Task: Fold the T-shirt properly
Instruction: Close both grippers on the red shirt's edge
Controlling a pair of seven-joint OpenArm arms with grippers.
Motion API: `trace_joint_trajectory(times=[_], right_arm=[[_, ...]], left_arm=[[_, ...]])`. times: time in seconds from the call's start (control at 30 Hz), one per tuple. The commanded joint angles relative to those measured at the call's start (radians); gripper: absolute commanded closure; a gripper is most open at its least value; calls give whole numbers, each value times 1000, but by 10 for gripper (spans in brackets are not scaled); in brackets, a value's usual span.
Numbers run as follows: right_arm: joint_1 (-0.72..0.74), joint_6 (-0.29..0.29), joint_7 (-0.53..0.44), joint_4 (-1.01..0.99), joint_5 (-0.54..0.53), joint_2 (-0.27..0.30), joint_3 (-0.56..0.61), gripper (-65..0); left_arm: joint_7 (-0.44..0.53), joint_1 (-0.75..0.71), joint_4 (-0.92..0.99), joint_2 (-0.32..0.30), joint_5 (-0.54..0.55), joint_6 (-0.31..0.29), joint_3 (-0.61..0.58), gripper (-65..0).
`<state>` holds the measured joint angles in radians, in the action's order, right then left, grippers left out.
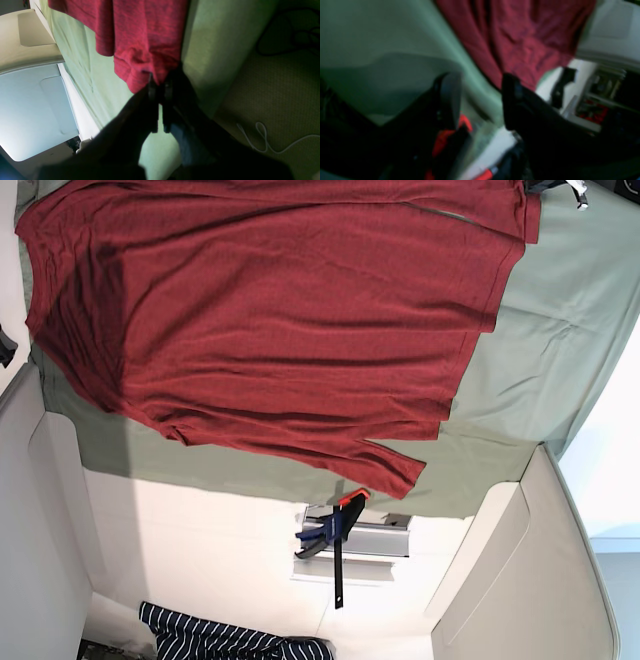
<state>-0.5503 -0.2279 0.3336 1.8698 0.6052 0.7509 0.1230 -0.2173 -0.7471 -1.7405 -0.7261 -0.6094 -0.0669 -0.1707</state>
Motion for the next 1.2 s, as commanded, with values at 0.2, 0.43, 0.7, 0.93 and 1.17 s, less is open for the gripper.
trace_joint_trajectory(times=[0.2,0.43,0.7,0.93,1.17], right_arm=[[29,57,3,-51,68,16,64,-267],[115,74,4,-117,-12,-12,64,-267],[143,64,3,-126,-29,-50,80,-267],[143,63,0,-126,-18,-50,117,-265],[143,63,0,-126,-19,-50,118,-78]], left_arm=[[19,-3,-5,-8,7,-28,-2,0],[26,-4,-5,-8,7,-28,-2,0],[27,-2,-5,-8,7,-28,-2,0],[27,-1,-5,-8,8,-28,-2,0],[31,0,-5,-8,8,-27,-2,0]])
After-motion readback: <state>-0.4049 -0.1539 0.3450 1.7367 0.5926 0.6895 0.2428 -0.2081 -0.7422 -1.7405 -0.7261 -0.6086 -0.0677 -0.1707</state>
